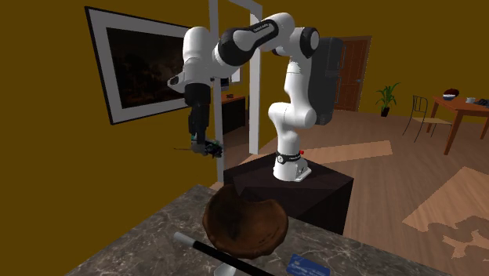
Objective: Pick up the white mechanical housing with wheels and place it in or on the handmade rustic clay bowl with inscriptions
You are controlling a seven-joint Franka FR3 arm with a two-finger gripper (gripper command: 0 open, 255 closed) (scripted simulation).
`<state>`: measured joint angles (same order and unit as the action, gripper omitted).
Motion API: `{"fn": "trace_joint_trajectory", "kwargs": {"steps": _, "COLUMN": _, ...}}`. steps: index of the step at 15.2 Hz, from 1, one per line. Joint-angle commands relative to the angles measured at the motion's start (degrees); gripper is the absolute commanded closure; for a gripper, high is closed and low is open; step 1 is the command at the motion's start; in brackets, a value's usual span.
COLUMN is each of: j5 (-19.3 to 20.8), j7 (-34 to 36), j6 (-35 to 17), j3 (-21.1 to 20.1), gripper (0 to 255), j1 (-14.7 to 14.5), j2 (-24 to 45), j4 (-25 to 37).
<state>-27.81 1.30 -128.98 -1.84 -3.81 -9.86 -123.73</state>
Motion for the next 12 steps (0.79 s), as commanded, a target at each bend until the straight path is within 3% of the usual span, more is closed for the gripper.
{"fn": "trace_joint_trajectory", "kwargs": {"steps": 1, "j5": 0.52, "j7": 0.69, "j6": 1.48, "j3": 0.08, "gripper": 255, "j1": 0.15, "j2": -0.25, "j4": 1.31}}
{"fn": "trace_joint_trajectory", "kwargs": {"steps": 3, "j5": 0.85, "j7": 1.18, "j6": 2.44, "j3": 0.11, "gripper": 255, "j1": 0.22, "j2": -0.48, "j4": 2.11}}
{"fn": "trace_joint_trajectory", "kwargs": {"steps": 12, "j5": 4.07, "j7": 14.92, "j6": -1.84, "j3": -7.92, "gripper": 255, "j1": -4.47, "j2": 2.70, "j4": 5.97}}
